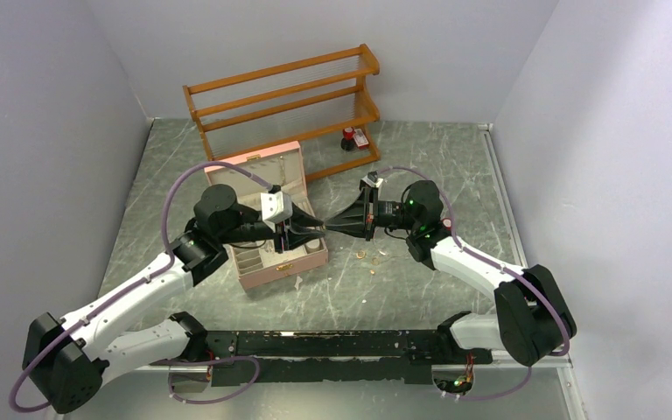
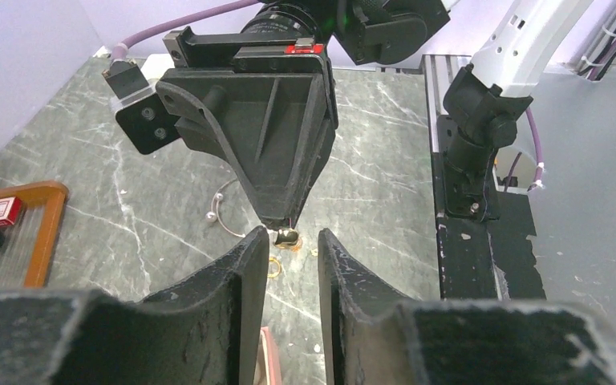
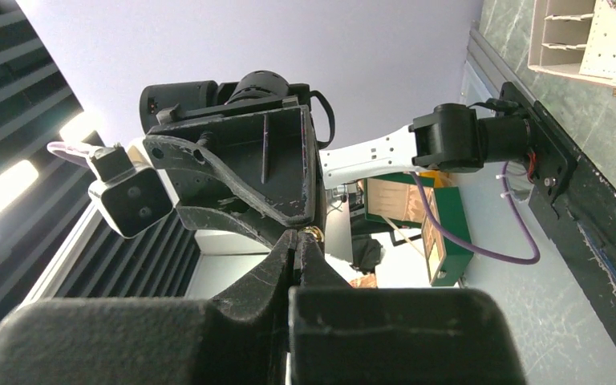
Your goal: Organize the mixed jewelry
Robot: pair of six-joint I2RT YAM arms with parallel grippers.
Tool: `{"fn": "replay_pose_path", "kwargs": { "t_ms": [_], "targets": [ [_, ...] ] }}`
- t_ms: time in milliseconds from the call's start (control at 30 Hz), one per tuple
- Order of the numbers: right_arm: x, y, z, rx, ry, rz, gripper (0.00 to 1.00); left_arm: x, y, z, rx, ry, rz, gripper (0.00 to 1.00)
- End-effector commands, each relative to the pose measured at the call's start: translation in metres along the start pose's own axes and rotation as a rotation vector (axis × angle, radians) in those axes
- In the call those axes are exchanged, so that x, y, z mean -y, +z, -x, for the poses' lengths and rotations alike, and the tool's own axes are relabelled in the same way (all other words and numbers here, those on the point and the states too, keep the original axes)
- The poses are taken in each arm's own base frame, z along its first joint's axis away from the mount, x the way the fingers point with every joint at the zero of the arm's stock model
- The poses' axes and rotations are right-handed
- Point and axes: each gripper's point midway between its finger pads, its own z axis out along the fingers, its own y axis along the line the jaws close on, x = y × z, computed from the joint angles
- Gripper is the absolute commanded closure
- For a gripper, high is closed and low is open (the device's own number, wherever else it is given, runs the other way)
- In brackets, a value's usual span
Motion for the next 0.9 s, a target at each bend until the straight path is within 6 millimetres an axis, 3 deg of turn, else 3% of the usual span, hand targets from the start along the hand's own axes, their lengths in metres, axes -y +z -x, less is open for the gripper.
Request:
{"fn": "replay_pose_path", "kwargs": {
  "t_ms": [0,267,467,600,733,867],
  "targets": [
    [-0.001,-0.002,0.002,0.001,-0.013,0.002,1.0,0.002,0.003,0.008,0.022,0.042,-0.02,0.65],
    [-0.001,-0.002,0.001,-0.002,-0.02,0.001,1.0,-0.001,0.006,0.012,0.033,0.06,-0.014,0.69],
    [-0.002,-0.002,0.001,0.0,-0.03,-0.002,1.0,0.001,0.007,0.011,0.029,0.061,-0.02,0.79],
    [0.0,-0.003,0.001,0.002,-0.034,-0.007,1.0,0.002,0.005,0.014,0.041,0.077,-0.019,0.94],
    [0.001,-0.003,0.002,0.013,-0.043,-0.012,1.0,-0.002,0.002,0.017,0.049,0.087,0.019,0.95],
    [0.002,-0.003,0.005,0.032,-0.052,-0.017,0.83,-0.009,-0.004,0.011,0.016,0.064,0.083,0.95]
  ]
}}
